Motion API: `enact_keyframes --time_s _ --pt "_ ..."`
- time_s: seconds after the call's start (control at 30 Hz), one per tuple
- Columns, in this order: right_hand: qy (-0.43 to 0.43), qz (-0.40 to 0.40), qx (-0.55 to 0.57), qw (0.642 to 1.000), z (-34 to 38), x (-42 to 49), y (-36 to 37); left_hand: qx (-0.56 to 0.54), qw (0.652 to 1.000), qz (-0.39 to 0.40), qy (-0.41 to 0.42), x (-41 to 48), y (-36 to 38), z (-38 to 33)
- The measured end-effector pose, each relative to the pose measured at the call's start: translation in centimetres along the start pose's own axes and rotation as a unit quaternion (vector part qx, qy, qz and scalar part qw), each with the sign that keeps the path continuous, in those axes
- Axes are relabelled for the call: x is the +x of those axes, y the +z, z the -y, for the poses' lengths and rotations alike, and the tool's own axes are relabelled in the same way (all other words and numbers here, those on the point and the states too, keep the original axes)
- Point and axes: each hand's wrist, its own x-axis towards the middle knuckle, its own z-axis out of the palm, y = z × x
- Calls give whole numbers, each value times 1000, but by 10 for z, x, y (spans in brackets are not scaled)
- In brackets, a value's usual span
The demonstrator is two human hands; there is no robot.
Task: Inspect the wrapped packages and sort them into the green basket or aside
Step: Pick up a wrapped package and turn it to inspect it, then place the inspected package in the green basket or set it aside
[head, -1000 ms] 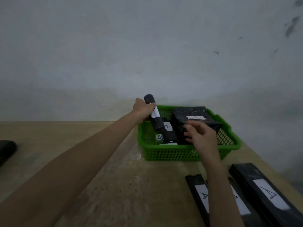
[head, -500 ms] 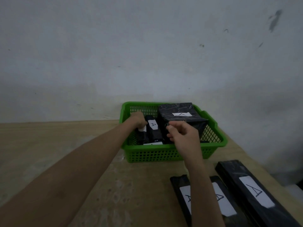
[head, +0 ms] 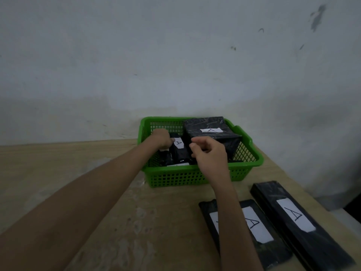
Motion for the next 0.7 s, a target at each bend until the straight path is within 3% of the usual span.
enact_keyframes --time_s 0.33,0.7 --pt "-124 64 -38 989 62 -40 45 -155 967 -201 15 -107 -44 74" --pt "-225 216 -2 950 126 -131 164 -228 910 -320 -132 -243 -36 249"
